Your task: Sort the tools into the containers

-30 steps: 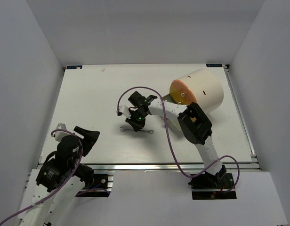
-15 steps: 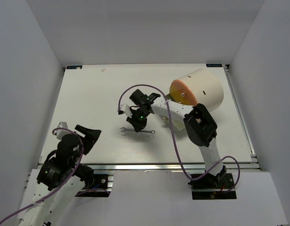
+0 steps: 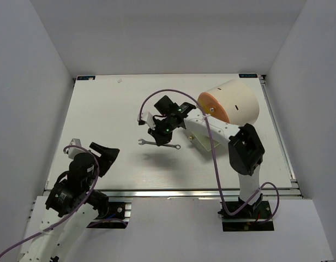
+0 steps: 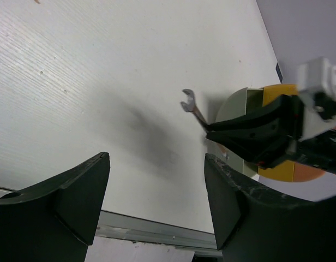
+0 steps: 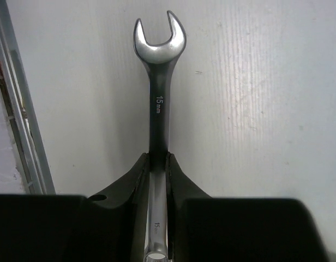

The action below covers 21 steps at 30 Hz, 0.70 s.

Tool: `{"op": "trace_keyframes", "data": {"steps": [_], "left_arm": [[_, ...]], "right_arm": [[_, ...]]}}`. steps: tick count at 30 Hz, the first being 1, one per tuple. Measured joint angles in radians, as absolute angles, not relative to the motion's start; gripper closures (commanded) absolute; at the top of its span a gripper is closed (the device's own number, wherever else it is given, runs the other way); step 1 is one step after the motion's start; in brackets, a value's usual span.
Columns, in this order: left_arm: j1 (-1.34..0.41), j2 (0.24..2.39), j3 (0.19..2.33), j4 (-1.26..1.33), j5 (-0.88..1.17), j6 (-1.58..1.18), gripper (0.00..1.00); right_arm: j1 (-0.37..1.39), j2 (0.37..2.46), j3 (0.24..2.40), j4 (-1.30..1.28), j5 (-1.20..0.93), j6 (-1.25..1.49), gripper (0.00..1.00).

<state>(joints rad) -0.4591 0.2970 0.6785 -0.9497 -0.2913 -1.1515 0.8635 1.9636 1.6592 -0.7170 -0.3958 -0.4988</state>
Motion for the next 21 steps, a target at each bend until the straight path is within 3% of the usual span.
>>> {"op": "trace_keyframes", "data": {"steps": [9,21], "left_arm": [[-0.459,0.361,0.654,-0.871,-0.26,-1.124,0.2],[-0.459,0.441,0.623,-0.758,-0.202,-1.106,0.21]], "right_arm": [[0.803,1.789,1.604,-0.735,-0.368,-0.502,1.0],[0.533,1.772,1.568,-0.709,-0.364,-0.506,1.0]]}}
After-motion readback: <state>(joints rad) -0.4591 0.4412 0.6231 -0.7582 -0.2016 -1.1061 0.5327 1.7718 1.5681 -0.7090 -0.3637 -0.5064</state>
